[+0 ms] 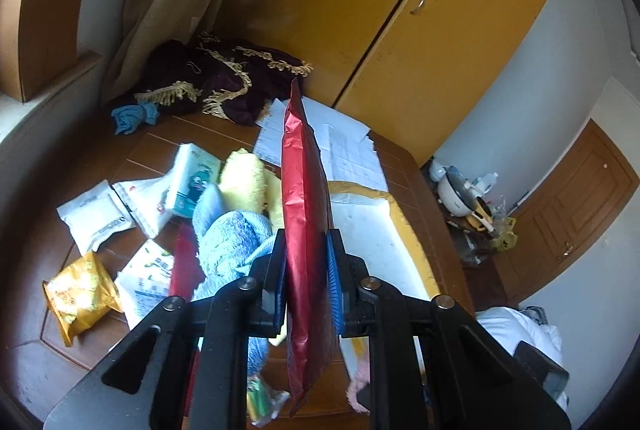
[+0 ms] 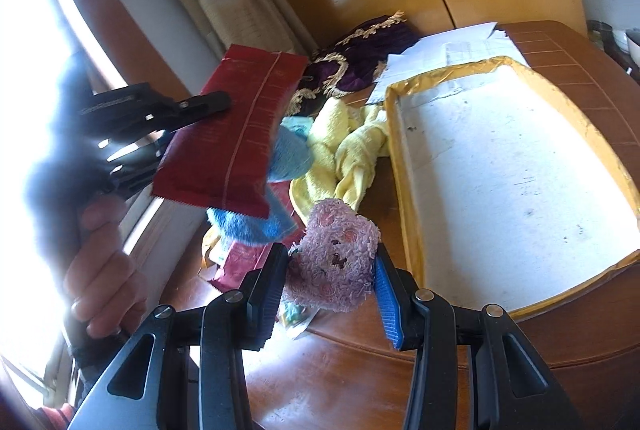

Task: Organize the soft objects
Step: 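Grasp the pink plush with the right tool while the left tool grasps the red pouch, then carry both items into the white box and open both tools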

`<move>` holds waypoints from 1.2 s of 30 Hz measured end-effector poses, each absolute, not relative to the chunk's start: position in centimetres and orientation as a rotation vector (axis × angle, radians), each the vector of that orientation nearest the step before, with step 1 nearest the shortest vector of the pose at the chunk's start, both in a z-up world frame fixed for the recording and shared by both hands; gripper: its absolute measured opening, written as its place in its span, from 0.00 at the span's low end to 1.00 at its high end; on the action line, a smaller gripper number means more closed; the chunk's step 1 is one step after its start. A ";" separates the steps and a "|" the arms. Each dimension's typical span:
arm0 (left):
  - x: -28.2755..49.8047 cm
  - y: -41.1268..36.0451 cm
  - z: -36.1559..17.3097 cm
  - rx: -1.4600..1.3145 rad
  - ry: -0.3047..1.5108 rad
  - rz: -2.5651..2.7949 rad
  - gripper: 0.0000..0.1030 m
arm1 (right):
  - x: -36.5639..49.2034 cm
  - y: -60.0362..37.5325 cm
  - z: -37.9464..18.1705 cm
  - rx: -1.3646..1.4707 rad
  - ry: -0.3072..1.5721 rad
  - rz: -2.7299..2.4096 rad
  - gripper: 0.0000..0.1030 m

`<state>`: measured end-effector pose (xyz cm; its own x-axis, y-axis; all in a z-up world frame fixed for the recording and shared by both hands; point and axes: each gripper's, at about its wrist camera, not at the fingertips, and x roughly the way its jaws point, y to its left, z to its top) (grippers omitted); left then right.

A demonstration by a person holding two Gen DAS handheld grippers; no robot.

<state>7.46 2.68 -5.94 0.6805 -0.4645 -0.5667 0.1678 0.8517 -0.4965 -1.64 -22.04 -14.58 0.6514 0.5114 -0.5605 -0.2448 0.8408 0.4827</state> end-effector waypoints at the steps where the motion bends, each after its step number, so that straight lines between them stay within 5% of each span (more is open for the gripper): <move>1: 7.4 2.5 -5.8 -0.441 0.745 -0.385 0.14 | -1.6 -22.4 -14.4 0.387 0.739 0.431 0.42; 36: 10.7 -4.0 -5.8 -0.604 0.829 -0.611 0.14 | 3.4 -30.7 -14.6 0.442 0.757 0.146 0.42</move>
<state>10.72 -4.01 -5.84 0.5296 -0.6980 -0.4821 0.2539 0.6727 -0.6950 3.37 -30.69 -14.62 0.7216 0.2842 -0.6313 0.0290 0.8987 0.4376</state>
